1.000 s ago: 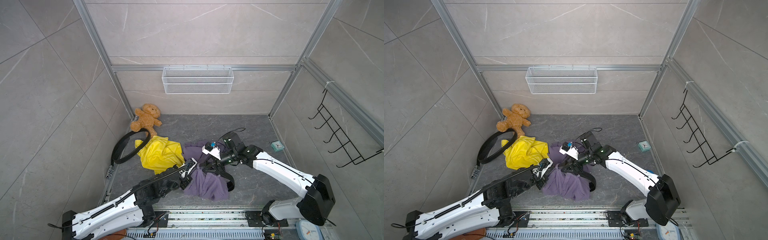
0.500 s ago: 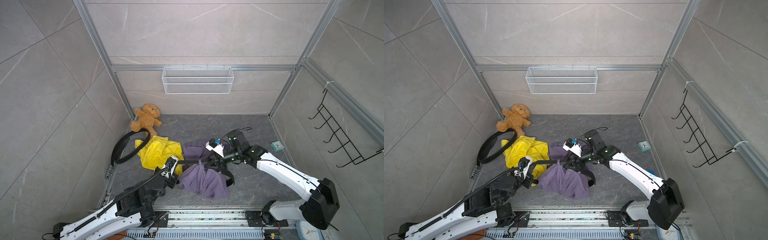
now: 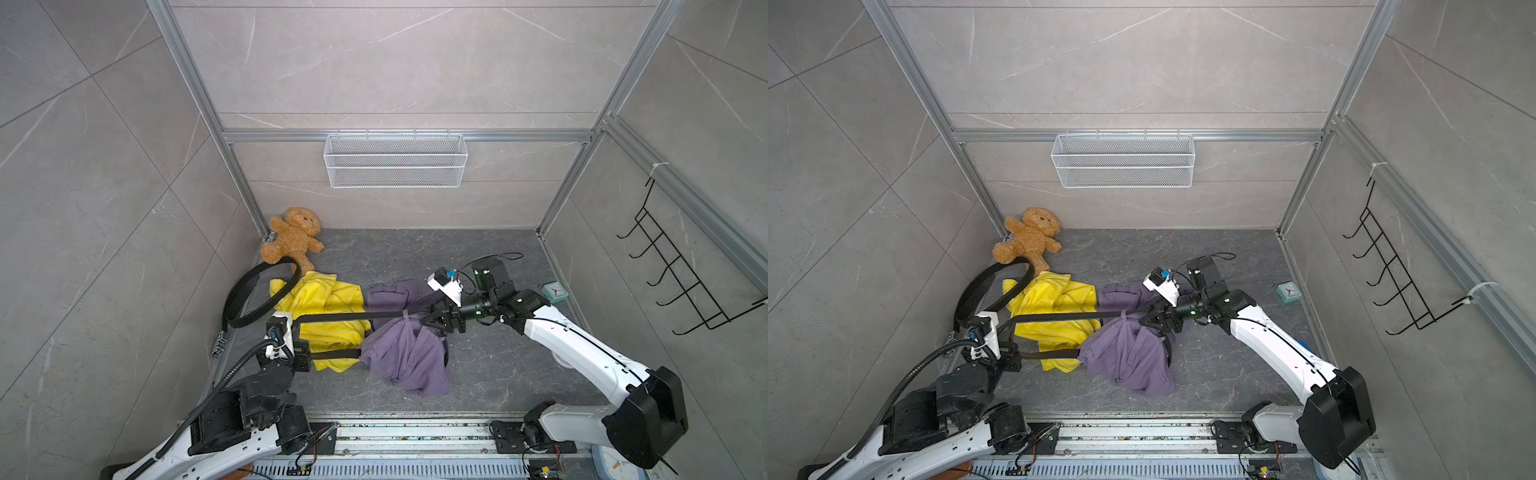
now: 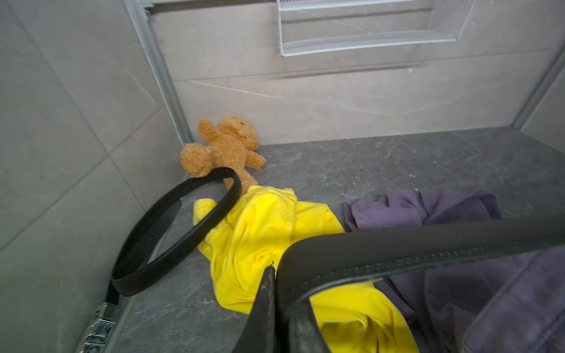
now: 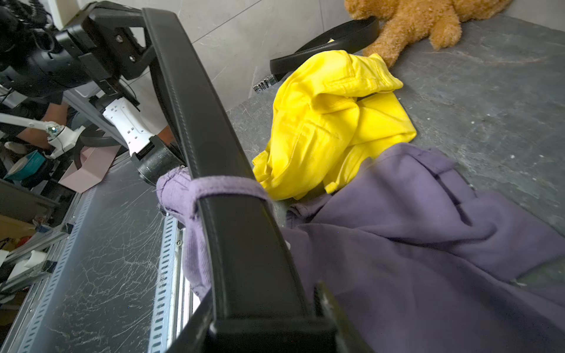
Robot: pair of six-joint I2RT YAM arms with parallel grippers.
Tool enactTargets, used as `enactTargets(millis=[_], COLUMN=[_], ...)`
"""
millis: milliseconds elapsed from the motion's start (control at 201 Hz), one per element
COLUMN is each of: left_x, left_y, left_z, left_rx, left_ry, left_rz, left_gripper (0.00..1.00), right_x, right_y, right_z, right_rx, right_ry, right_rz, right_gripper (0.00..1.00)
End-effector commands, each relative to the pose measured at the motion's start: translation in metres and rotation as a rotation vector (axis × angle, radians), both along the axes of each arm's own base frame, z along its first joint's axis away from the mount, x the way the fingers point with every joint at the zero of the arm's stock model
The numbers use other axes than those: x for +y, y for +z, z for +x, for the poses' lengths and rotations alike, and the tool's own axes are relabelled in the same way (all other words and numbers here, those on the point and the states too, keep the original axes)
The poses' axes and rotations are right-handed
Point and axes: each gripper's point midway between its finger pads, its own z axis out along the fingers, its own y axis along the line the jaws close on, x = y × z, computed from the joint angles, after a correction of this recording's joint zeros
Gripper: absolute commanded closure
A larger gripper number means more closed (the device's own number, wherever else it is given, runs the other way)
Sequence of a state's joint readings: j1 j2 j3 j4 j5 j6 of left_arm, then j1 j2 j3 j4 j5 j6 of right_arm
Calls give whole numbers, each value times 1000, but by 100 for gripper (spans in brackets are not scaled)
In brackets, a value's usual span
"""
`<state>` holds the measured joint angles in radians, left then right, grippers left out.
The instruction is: Remove the belt from the trousers
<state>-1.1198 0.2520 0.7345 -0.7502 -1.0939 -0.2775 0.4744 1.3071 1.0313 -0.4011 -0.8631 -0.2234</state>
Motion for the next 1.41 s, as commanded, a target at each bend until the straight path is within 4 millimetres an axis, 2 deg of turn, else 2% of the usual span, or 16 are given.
enactTargets(millis=[0, 120, 234, 379, 518, 578, 708, 832, 932, 987, 1052, 1126, 1221, 1296, 1401], left_x=[104, 137, 153, 162, 152, 134, 57, 9, -43, -54, -68, -74, -88, -107, -124], left_y=[50, 61, 70, 77, 77, 76, 67, 54, 38, 27, 14, -5, -20, -24, -29], left_z=[-26, -44, -52, -57, -52, -41, -6, 14, 33, 41, 54, 70, 83, 89, 95], left_rx=[-166, -217, -230, -225, -216, -196, -114, -58, -17, 25, 101, 217, 292, 304, 327], left_ry=[474, 557, 567, 571, 564, 539, 369, 296, 149, 116, 67, 50, 9, -53, -100], left_rz=[-19, -46, -87, -67, -26, 29, 180, 214, 223, 179, 136, 85, 48, 31, 7], left_gripper=[100, 100, 100, 100, 100, 100, 100, 99, 64, 46, 35, 24, 18, 17, 17], right_x=[-46, -55, -59, -63, -65, -67, -64, -61, -63, -64, -64, -60, -34, -1, 43], right_y=[-32, -34, -34, -36, -34, -34, -30, -8, 6, 10, 10, 11, 12, 7, 6], right_z=[29, 36, 40, 42, 43, 45, 49, 49, 50, 54, 57, 64, 70, 68, 74], right_rx=[98, 110, 120, 133, 128, 132, 147, 123, 91, 78, 78, 83, 73, 56, 113], right_ry=[-245, -287, -302, -317, -329, -342, -341, -334, -351, -368, -369, -384, -354, -302, -249], right_rz=[-144, -144, -149, -141, -146, -150, -139, -104, -127, -168, -211, -239, -277, -307, -255], right_gripper=[100, 100, 100, 100, 100, 100, 100, 100, 100, 100, 100, 100, 100, 97, 100])
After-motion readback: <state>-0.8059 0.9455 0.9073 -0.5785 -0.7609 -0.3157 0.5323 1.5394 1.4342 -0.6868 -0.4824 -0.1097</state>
